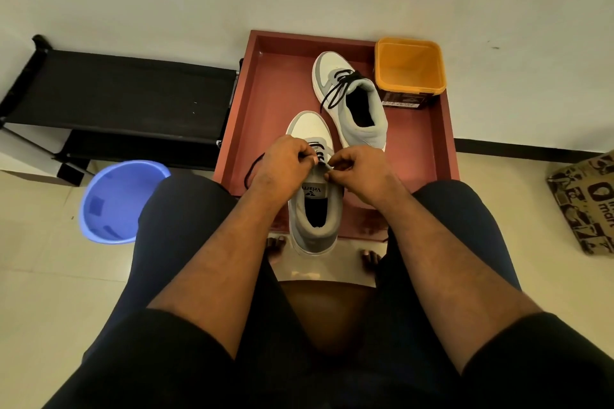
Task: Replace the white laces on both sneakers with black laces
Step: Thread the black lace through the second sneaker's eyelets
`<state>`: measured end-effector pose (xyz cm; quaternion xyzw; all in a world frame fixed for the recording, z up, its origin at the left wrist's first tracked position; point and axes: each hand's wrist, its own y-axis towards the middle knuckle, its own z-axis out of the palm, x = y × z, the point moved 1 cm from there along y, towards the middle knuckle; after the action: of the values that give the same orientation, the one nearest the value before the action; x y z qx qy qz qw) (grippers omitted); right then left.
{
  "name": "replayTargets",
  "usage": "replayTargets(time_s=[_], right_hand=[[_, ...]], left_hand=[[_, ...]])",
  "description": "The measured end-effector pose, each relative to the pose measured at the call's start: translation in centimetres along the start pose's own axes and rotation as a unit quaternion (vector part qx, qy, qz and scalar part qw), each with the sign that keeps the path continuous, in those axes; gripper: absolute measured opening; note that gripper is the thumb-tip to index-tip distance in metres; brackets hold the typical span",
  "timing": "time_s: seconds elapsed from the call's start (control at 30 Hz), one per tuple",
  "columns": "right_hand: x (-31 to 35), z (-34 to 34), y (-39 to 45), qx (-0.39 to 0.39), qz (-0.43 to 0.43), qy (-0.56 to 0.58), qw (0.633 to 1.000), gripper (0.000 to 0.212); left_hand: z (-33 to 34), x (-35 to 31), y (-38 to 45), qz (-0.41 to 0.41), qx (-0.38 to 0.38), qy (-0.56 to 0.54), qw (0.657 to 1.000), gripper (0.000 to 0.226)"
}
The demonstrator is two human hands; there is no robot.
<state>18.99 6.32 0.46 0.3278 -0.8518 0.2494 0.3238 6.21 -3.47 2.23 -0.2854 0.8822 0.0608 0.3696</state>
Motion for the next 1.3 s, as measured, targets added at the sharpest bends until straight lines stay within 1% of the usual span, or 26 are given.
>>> replayTargets(time_s=[0.07, 0.13, 0.4, 0.53, 0.6, 0.67, 0.8, 0.87, 0.93, 1.0, 1.03, 1.07, 1.1, 1.13, 1.17, 1.2, 1.23, 1.27, 1.3], right_hand=[[-0.2, -0.1, 0.0, 0.002, 0.027, 0.072, 0.997, 0.019], [-0.5, -0.3, 0.1, 0.012, 0.052, 0.119, 0.992, 0.013], [-0.4, -0.4, -0.2, 0.023, 0.063, 0.153, 0.986, 0.011], [-0.1, -0.2, -0.6, 0.028, 0.071, 0.203, 0.976, 0.008], [-0.1, -0.1, -0.6, 0.017, 0.092, 0.230, 0.969, 0.006], [-0.2, 0.1, -0.5, 0.008, 0.112, 0.244, 0.963, 0.013], [-0.4, 0.6, -0.4, 0.001, 0.107, 0.219, 0.970, 0.013], [-0.2, 0.6, -0.5, -0.015, 0.108, 0.215, 0.971, 0.012], [0.0, 0.6, -0.5, -0.032, 0.114, 0.221, 0.968, 0.015], [0.2, 0.6, -0.5, -0.051, 0.119, 0.249, 0.960, 0.019], [0.5, 0.5, -0.6, -0.065, 0.115, 0.287, 0.949, 0.021], [0.9, 0.3, -0.6, -0.082, 0.109, 0.350, 0.927, 0.022], [1.3, -0.2, -0.6, -0.097, 0.103, 0.443, 0.885, 0.023], [1.6, -0.9, -0.7, -0.105, 0.099, 0.554, 0.820, 0.023], [1.6, -1.6, -0.9, -0.104, 0.095, 0.656, 0.741, 0.023], [1.5, -2.3, -1.1, -0.099, 0.091, 0.724, 0.676, 0.021], [1.3, -3.0, -1.2, -0.094, 0.093, 0.743, 0.656, 0.020], [1.0, -3.5, -1.2, -0.095, 0.101, 0.714, 0.686, 0.020], [0.7, -3.7, -1.2, -0.107, 0.102, 0.632, 0.761, 0.020]], left_hand=[[0.4, 0.1, 0.0, 0.000, -0.006, -0.007, 1.000, 0.013], [0.8, 0.2, -0.1, 0.000, -0.005, -0.001, 1.000, 0.012], [1.8, -0.1, -0.6, 0.005, 0.012, -0.007, 1.000, 0.017], [1.8, -0.3, -1.1, 0.014, 0.028, -0.018, 0.999, 0.016], [1.9, -0.3, -1.2, 0.015, 0.013, -0.020, 1.000, 0.016], [2.1, -0.3, -1.4, 0.013, -0.010, -0.016, 1.000, 0.016], [3.1, 0.6, -1.3, 0.005, -0.026, 0.004, 1.000, 0.016], [3.1, 0.7, -1.3, 0.014, -0.028, -0.002, 1.000, 0.023], [2.8, 0.8, -1.3, 0.039, -0.017, 0.001, 0.999, 0.039], [2.7, 0.9, -1.2, 0.062, -0.006, 0.046, 0.997, 0.039], [2.7, 0.9, -1.2, 0.068, -0.006, 0.068, 0.995, 0.036], [2.7, 1.0, -1.1, 0.070, -0.009, 0.078, 0.994, 0.033], [2.7, 1.0, -1.1, 0.071, -0.016, 0.081, 0.994, 0.031], [2.8, 1.1, -1.1, 0.073, -0.021, 0.080, 0.994, 0.029], [2.8, 1.1, -1.1, 0.075, -0.025, 0.080, 0.994, 0.029], [2.9, 1.2, -1.0, 0.077, -0.027, 0.079, 0.994, 0.028], [2.9, 1.2, -0.9, 0.076, -0.027, 0.077, 0.994, 0.028], [2.9, 1.2, -0.9, 0.074, -0.026, 0.076, 0.994, 0.028], [2.9, 1.2, -0.9, 0.072, -0.027, 0.075, 0.994, 0.027]])
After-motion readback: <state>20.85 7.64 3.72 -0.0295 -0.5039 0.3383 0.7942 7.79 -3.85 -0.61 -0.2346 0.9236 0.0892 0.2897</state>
